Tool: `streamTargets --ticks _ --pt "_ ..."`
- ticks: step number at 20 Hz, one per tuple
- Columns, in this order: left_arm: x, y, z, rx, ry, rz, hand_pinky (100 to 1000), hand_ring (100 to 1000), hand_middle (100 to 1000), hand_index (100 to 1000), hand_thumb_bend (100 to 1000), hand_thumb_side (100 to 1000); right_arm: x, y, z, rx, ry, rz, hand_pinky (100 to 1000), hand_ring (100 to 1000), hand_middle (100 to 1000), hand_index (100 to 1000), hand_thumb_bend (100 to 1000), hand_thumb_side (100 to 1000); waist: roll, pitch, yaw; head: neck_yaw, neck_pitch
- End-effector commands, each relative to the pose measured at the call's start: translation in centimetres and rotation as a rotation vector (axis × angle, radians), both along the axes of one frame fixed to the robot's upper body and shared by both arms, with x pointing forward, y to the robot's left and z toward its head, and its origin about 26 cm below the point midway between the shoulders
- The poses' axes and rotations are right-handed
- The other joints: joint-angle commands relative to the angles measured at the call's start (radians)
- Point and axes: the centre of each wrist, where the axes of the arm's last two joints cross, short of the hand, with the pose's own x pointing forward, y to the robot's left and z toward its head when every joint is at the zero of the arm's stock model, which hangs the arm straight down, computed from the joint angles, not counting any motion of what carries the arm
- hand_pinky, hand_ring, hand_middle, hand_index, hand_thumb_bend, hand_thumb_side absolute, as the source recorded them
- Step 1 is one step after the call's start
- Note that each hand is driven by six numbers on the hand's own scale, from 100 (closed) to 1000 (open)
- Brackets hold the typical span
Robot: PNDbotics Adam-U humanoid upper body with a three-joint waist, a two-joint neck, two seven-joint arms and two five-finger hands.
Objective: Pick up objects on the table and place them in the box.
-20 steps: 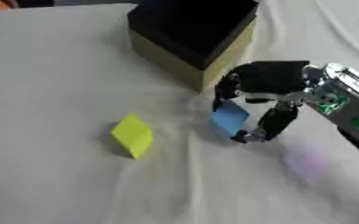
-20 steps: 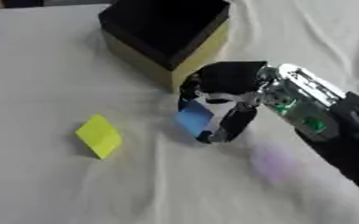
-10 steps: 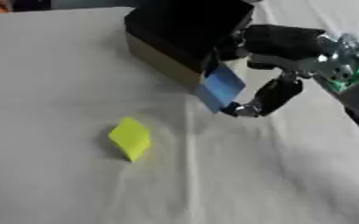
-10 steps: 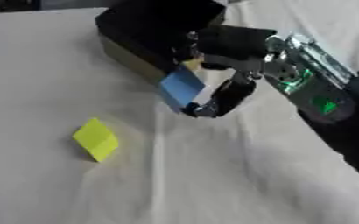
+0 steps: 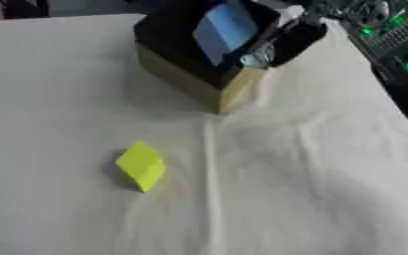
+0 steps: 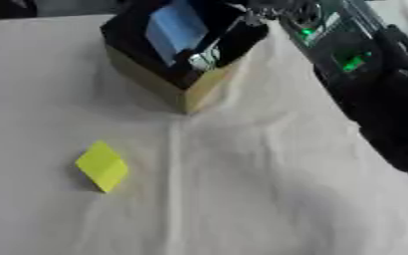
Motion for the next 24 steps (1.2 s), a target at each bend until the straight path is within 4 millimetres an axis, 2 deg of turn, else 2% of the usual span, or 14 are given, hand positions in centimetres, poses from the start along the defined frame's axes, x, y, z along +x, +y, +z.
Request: streamTargets --ticks 1,7,12,18,20,24 --pt "-0.2 0.1 1.1 0.033 -0.033 -0.007 660 763 762 770 151 1000 0.8 -0.1 1.8 0.054 -0.032 -0.057 796 747 464 580 100 165 -0.002 -0.014 0.006 -0.009 -0.019" --pt "-0.1 -0.2 1.7 0.048 -0.053 -0.026 661 763 763 770 147 1000 3.2 0.4 2.5 0.123 -0.037 -0.133 797 750 468 585 100 157 -0.012 0.009 0.038 -0.036 -0.043" --pt "0.0 -0.3 1.9 0.053 -0.059 -0.031 661 763 763 770 143 1000 5.4 0.2 1.5 0.112 -0.027 -0.184 795 754 473 592 100 165 -0.020 0.025 0.060 -0.054 -0.059" --pt "0.0 -0.3 1.9 0.054 -0.058 -0.034 662 763 763 770 140 1000 7.5 -0.2 -0.5 0.018 -0.018 -0.212 790 756 481 600 100 157 -0.022 0.029 0.062 -0.061 -0.050" --pt "0.0 -0.3 1.9 0.054 -0.058 -0.034 662 763 763 770 139 1000 7.8 -0.3 -0.8 -0.009 -0.024 -0.221 789 755 480 598 100 135 -0.021 0.029 0.063 -0.061 -0.048" --pt "0.0 -0.3 1.9 0.055 -0.057 -0.033 663 764 764 770 139 1000 8.1 -0.3 -1.0 -0.060 -0.039 -0.242 791 764 508 628 100 150 -0.021 0.027 0.062 -0.064 -0.045"
